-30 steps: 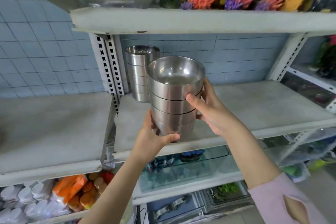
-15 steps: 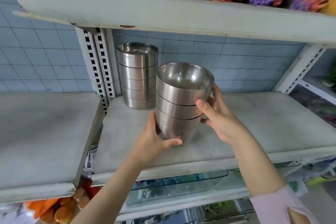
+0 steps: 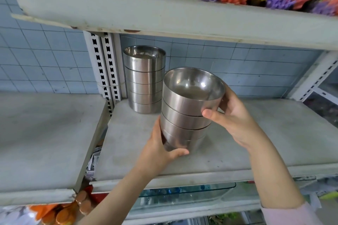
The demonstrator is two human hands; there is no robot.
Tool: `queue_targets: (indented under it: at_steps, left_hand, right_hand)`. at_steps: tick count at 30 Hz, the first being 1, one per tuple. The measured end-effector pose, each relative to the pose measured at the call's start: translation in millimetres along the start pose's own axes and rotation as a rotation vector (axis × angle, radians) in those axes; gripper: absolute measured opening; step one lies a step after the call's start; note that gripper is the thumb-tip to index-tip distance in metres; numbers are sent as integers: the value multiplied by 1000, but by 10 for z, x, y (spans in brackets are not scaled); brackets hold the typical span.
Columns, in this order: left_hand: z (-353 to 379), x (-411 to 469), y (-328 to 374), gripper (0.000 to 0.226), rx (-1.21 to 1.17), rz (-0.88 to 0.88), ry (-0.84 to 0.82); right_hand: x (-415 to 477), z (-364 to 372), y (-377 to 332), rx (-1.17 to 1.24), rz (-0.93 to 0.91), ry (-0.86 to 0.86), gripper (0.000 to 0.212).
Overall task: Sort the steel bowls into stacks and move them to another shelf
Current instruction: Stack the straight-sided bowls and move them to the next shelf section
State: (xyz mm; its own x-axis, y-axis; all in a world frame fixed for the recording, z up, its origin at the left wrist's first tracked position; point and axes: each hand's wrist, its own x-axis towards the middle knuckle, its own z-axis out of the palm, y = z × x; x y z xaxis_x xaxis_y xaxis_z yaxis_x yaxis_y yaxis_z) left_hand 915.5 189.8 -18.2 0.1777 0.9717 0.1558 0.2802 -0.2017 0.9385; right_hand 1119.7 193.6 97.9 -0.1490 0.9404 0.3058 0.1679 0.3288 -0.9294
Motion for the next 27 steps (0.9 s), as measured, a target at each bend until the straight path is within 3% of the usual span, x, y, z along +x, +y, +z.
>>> queue_targets:
  at_steps: [5, 15, 19, 23, 27]
  left_hand:
    - [18, 73, -10, 121, 2, -6, -18]
    - [277, 534, 10, 128, 4, -27, -8]
    - [392, 843, 34, 117, -14, -50, 9]
    - [500, 1164, 18, 107, -17, -77, 52]
    - [593, 1463, -34, 111, -21, -127, 80]
  right_hand:
    - [68, -76, 52, -21, -13, -39, 82]
    - [487, -442, 170, -83, 39, -50, 72]
    - [788, -642, 240, -69, 78, -72, 68]
    - [1126, -791, 393, -125, 89, -115, 77]
    - [1424, -870, 538, -183, 91, -113, 92]
